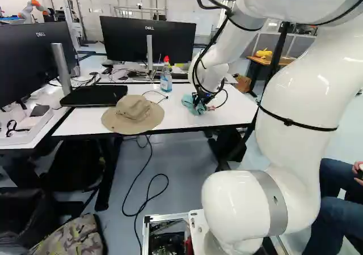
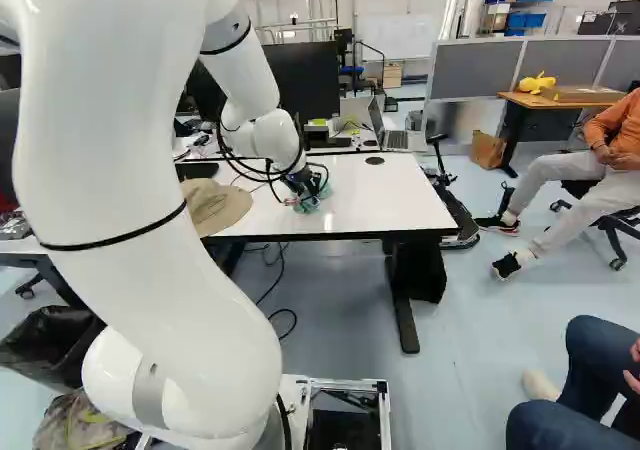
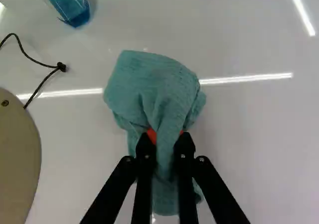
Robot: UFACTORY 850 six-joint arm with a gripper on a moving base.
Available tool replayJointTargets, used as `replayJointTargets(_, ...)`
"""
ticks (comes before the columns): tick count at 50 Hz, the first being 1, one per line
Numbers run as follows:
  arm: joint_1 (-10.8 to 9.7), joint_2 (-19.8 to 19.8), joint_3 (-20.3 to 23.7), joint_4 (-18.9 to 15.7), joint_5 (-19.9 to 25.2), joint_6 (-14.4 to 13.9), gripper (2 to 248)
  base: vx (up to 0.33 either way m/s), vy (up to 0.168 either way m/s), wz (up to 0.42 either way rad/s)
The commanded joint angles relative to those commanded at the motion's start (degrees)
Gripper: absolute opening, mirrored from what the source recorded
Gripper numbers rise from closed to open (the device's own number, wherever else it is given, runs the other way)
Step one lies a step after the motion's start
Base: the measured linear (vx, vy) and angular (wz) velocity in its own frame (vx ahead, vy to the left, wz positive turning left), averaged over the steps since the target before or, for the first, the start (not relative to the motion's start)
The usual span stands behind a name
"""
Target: Clean the table with the green towel
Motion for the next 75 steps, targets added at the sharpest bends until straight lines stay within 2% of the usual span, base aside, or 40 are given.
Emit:
replayJointTargets(25,-0.12,-0.06,-0.07,0.0,0.25,0.0,51,0.0,0.0,0.0)
replayJointTargets(42,-2.32,-1.72,-1.96,0.0,0.25,0.0,51,0.0,0.0,0.0)
replayJointTargets(57,-1.66,-5.27,-6.1,0.0,0.25,0.0,51,0.0,0.0,0.0)
replayJointTargets(75,0.97,-7.89,-9.25,0.0,0.25,0.0,51,0.0,0.0,0.0)
